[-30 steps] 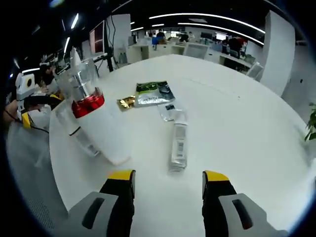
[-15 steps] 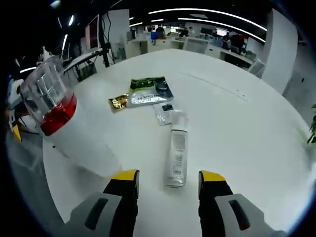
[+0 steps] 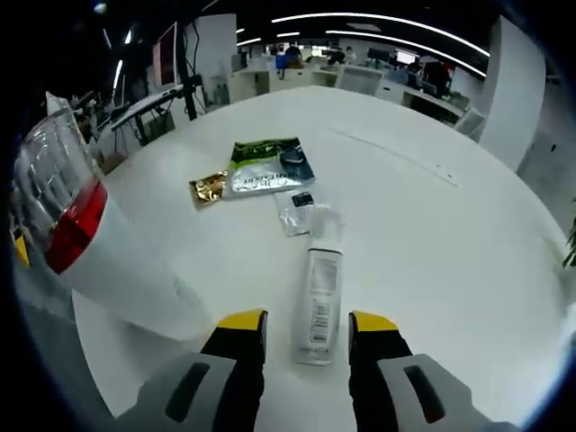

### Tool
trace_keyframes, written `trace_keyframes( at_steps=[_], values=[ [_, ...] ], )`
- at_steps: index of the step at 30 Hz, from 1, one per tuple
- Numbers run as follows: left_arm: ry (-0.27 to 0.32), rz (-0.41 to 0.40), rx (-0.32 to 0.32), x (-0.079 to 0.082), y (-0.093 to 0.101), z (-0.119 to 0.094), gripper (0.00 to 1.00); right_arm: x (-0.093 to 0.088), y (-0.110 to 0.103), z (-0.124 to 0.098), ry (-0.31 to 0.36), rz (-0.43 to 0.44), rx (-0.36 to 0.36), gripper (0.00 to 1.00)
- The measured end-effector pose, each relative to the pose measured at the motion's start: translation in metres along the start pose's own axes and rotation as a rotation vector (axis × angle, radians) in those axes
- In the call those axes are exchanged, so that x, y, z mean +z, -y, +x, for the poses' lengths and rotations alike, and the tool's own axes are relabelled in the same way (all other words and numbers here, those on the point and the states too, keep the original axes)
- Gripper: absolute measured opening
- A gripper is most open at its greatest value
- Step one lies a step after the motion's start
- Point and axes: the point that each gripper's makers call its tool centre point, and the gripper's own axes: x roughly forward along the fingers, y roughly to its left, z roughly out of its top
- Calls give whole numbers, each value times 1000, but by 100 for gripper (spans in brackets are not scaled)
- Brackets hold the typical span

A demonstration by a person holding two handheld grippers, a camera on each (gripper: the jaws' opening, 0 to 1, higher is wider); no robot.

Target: Arrange the skincare products in the storage area until every visible bottle or jar stands upright without overlapping.

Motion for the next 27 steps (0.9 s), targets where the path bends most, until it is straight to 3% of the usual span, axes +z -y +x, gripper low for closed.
trace_keyframes(
  at_steps=[4, 21, 27],
  values=[
    [-2, 2, 0, 0, 1, 0, 93, 1, 5, 6, -8, -2, -2, 27],
    [-10, 1, 8, -3, -1, 1, 93, 7, 8, 22, -44, -34, 22, 23],
    [-17, 3, 3, -4, -1, 1, 92, 4, 13, 23, -69, -19, 8, 15]
  ],
)
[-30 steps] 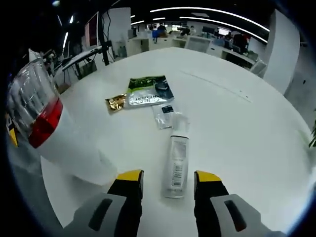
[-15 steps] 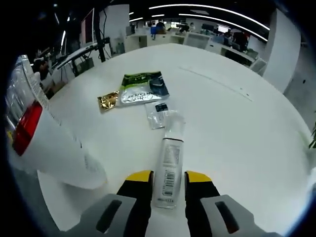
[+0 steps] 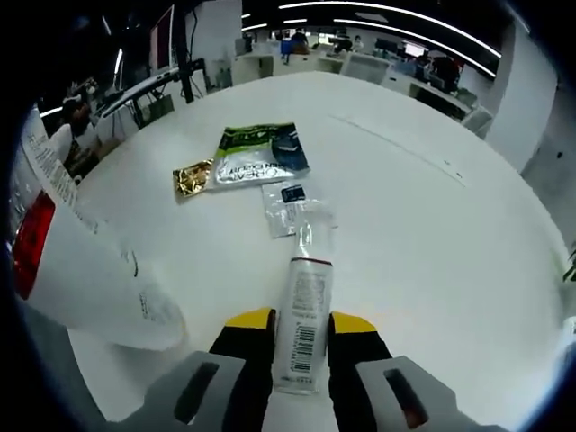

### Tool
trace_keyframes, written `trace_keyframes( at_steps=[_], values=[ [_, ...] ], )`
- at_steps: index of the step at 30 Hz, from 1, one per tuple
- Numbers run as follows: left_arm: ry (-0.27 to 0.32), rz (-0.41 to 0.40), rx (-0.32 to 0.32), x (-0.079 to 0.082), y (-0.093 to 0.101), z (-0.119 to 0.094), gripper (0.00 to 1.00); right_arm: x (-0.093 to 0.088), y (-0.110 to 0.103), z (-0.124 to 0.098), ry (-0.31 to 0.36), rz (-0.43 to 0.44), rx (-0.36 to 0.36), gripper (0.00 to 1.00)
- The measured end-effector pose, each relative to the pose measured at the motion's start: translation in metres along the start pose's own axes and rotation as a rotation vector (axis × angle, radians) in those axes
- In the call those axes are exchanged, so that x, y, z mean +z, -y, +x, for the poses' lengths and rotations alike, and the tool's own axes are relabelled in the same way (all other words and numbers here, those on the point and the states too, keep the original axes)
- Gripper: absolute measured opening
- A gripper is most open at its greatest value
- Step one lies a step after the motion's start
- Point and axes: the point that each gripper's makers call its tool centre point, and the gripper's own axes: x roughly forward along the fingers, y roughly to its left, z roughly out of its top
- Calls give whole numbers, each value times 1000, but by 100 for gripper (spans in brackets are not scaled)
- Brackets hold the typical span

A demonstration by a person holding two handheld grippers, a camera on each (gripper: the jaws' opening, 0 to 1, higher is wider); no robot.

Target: Arrange the skincare products in the storage area until every visible bottle or jar stands upright without overlapping.

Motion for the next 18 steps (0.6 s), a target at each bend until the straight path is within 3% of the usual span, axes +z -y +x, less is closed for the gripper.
trace_keyframes(
  at_steps=[11, 13, 16, 18],
  values=[
    [2, -6, -6, 0, 0, 0, 92, -2, 2, -4, 4, 16, 19, 11],
    [24, -32, -15, 4, -1, -2, 91, -3, 4, -5, 25, 116, 9, 11],
    [86, -101, -15, 15, -5, -7, 90, 1, 1, -10, 112, 277, 58, 11],
    [110, -117, -5, 19, -9, -11, 90, -2, 3, -19, 148, 293, 59, 11]
  ],
)
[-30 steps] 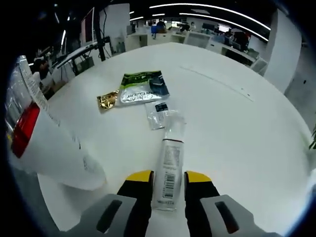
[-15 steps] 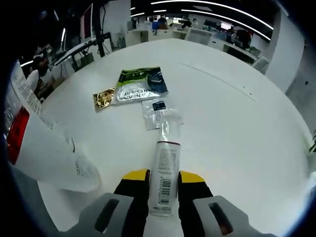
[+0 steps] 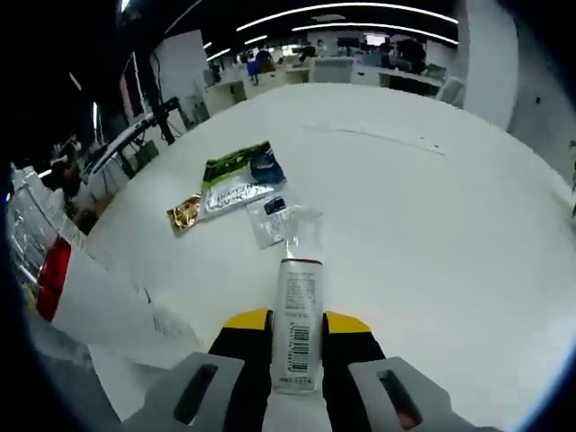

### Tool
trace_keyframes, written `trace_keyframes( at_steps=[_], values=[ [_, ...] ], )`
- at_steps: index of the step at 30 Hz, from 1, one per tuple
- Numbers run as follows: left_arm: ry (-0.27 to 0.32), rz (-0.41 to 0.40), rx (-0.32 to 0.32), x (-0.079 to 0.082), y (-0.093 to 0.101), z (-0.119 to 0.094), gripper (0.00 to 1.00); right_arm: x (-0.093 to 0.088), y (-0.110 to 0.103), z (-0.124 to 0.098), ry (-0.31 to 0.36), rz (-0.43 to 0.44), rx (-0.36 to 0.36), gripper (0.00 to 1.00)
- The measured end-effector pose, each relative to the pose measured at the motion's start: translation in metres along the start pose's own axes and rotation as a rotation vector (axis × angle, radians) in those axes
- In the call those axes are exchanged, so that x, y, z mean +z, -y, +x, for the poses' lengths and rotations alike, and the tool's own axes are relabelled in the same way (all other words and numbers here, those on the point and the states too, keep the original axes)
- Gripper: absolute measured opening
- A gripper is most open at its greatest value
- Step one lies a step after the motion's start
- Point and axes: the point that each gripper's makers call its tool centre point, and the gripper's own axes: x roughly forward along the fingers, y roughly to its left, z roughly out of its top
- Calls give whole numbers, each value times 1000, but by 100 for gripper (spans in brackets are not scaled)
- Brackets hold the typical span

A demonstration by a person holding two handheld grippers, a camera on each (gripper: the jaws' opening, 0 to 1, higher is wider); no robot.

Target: Arrange the skincare products in the storage area until every visible bottle or jar stands upright without overlapping.

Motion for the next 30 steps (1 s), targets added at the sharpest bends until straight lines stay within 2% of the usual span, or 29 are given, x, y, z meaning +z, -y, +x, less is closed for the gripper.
trace_keyframes(
  at_steps=[5, 9, 11, 12, 13, 17, 25, 29, 30],
  values=[
    [28, -30, -29, 7, 8, -1, 90, -10, -7, -24, 35, 26, 11, 11],
    [28, -9, -65, 10, 22, 5, 90, -10, -13, -39, 109, 91, 44, 11],
    [26, 4, -91, 13, 28, 7, 90, -6, -9, -40, 167, 106, 60, 11],
    [29, 9, -102, 15, 32, 8, 90, -8, -11, -46, 176, 119, 61, 11],
    [31, 10, -112, 17, 38, 8, 90, -8, -14, -55, 215, 129, 75, 11],
    [58, 7, -154, 26, 48, 8, 90, -11, -21, -74, 264, 154, 88, 11],
    [79, 6, -203, 33, 66, 9, 90, -11, -32, -114, 401, 231, 129, 11],
    [100, -1, -233, 40, 78, 8, 90, -3, -46, -135, 493, 276, 172, 11],
    [112, -6, -247, 43, 84, 7, 89, 0, -57, -145, 525, 295, 195, 11]
  ],
)
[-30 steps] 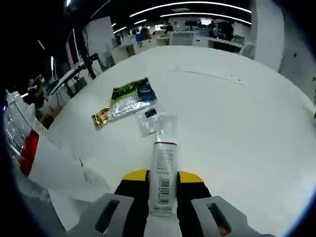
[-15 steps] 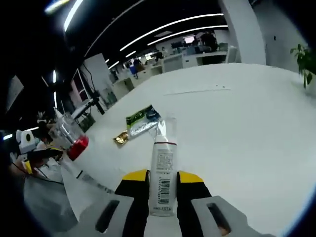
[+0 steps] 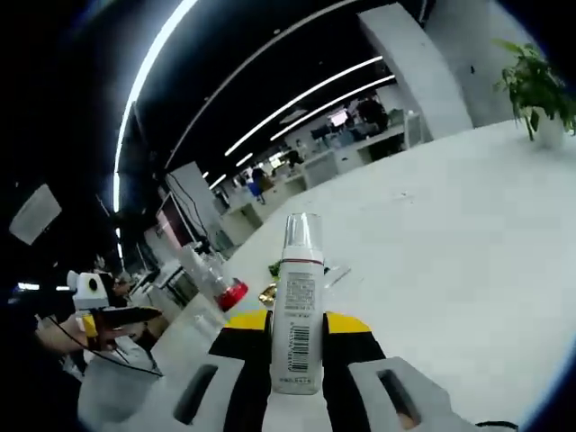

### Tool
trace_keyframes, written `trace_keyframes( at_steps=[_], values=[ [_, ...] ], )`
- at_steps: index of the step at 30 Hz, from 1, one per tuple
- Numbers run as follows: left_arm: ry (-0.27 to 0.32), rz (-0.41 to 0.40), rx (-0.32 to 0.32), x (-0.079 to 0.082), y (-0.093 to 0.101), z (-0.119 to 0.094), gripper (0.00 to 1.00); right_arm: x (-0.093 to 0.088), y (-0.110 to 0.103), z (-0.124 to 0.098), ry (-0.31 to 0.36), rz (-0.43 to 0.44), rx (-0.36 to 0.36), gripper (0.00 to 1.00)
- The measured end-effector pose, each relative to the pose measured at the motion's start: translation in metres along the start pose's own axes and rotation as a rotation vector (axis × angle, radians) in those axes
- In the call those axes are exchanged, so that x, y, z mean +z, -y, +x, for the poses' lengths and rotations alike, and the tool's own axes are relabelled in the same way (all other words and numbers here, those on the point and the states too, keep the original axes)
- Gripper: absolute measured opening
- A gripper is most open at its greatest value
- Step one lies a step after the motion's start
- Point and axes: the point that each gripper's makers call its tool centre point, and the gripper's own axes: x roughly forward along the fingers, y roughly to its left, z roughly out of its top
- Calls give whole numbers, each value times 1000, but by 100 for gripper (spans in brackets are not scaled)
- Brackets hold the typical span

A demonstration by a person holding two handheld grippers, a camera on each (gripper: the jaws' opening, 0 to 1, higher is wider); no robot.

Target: Arrange the skincare products in the storage area until every visible bottle or jar stands upright without overlapping.

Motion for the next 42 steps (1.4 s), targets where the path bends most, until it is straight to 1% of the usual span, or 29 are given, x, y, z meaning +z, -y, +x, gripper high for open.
trace_keyframes(
  at_steps=[3, 4, 5, 6, 7, 9, 11, 13, 14, 16, 17, 18, 20, 22, 23, 25, 26, 27, 28, 31, 35, 39, 42],
  values=[
    [6, 1, -18, 3, 7, 1, 89, 9, -19, -8, 63, 28, 50, 11],
    [7, 3, -25, 5, 10, 2, 89, 9, -22, -10, 66, 25, 57, 11],
    [8, 5, -31, 6, 13, 2, 89, 9, -23, -10, 63, 3, 63, 11],
    [12, 6, -42, 8, 18, 2, 88, 9, -38, -13, 59, -16, 100, 11],
    [14, 8, -48, 9, 21, 2, 88, 9, -51, -16, 61, -18, 128, 11],
    [20, 11, -69, 12, 29, 2, 87, 8, -75, -17, 76, -14, 211, 11],
    [19, 12, -79, 13, 33, 2, 87, 6, -100, -18, 79, -23, 273, 11],
    [20, 22, -92, 16, 39, 3, 86, 3, -123, -19, 85, 2, 347, 11],
    [22, 24, -97, 18, 41, 3, 86, 3, -129, -19, 93, 7, 360, 11],
    [28, 25, -109, 21, 46, 3, 85, 1, -146, -20, 98, 39, 423, 11],
    [34, 24, -120, 24, 50, 3, 84, 1, -151, -19, 105, 47, 436, 11],
    [40, 21, -130, 27, 54, 3, 82, -1, -159, -20, 107, 58, 465, 11],
    [50, 21, -147, 32, 60, 1, 79, -2, -166, -21, 105, 51, 490, 11],
    [58, 16, -168, 36, 64, 1, 75, -2, -176, -24, 100, 64, 549, 11],
    [62, 14, -178, 38, 67, 0, 73, -1, -180, -26, 105, 61, 568, 11],
    [75, 7, -203, 44, 74, 0, 68, -3, -194, -32, 98, 74, 640, 11],
    [86, -7, -226, 48, 80, -1, 66, -3, -198, -33, 99, 73, 652, 11],
    [95, -16, -245, 51, 84, -1, 63, -3, -206, -36, 92, 81, 685, 11],
    [109, -35, -278, 54, 90, -2, 61, -3, -211, -39, 90, 85, 712, 11],
    [132, -87, -330, 60, 96, -5, 54, -3, -227, -47, 86, 97, 793, 11],
    [145, -113, -383, 64, 105, -7, 48, -6, -239, -48, 69, 96, 834, 11],
    [108, -90, -415, 61, 113, -6, 41, -9, -243, -48, 58, 89, 856, 11],
    [104, -91, -430, 61, 116, -6, 39, -11, -246, -48, 52, 89, 873, 11]
  ],
)
